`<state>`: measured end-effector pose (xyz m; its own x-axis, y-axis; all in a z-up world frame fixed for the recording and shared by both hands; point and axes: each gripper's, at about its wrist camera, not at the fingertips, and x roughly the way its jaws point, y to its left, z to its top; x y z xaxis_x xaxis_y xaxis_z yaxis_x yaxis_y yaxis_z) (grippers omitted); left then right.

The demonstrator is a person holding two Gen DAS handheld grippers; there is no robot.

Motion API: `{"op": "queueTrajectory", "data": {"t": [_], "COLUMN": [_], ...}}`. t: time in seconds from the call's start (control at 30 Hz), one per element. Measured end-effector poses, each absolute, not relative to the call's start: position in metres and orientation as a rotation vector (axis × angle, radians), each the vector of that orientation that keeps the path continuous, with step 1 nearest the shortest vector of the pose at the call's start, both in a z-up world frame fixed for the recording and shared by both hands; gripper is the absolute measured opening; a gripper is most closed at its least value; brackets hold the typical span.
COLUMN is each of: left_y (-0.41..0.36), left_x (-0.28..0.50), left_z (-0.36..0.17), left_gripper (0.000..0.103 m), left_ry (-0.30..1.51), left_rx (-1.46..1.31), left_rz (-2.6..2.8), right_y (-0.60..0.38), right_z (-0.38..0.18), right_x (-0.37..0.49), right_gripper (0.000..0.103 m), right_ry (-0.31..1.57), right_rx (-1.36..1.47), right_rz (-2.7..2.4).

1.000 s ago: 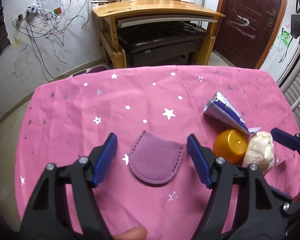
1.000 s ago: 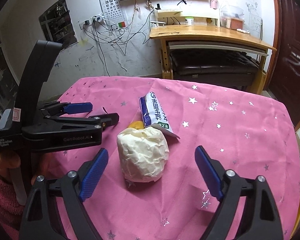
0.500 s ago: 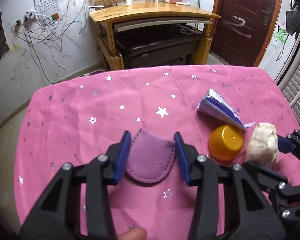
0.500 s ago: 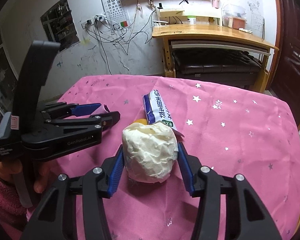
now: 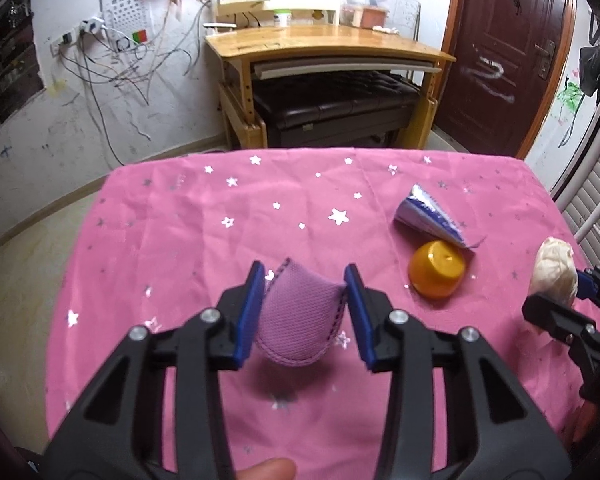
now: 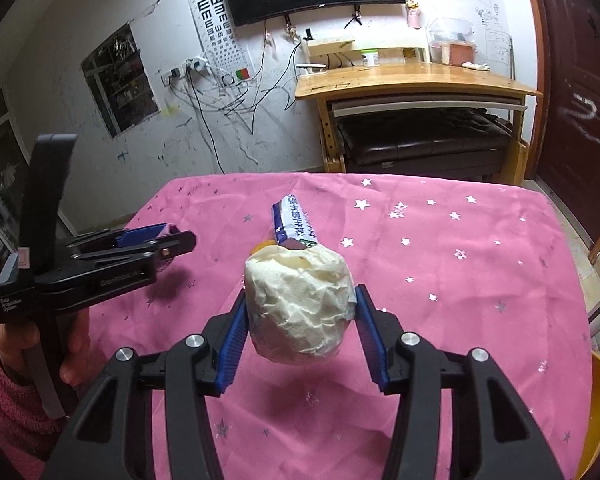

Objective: Collect trash
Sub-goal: 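Grasp the purple pouch with the left tool while the right tool grasps the tissue ball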

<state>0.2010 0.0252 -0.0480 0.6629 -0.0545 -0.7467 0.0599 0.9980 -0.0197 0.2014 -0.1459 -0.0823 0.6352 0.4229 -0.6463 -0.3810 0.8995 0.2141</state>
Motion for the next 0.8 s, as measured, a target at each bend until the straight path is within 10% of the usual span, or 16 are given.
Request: {"op": "queueTrajectory", "data": {"t": [0.8], "left_y": [-0.090], "left_x": [0.149], "left_z": [0.021], "left_gripper": [0.039], "left_ry": [0.659], "left_rx": [0.157], "left_rz": [-0.169], "right_y": [-0.269], "right_z": [-0.050], "right_x": [0.147], "right_gripper": [0.046], "right_ry": [0.595], "right_rx": [0.216], "right_rz": [0.307]}}
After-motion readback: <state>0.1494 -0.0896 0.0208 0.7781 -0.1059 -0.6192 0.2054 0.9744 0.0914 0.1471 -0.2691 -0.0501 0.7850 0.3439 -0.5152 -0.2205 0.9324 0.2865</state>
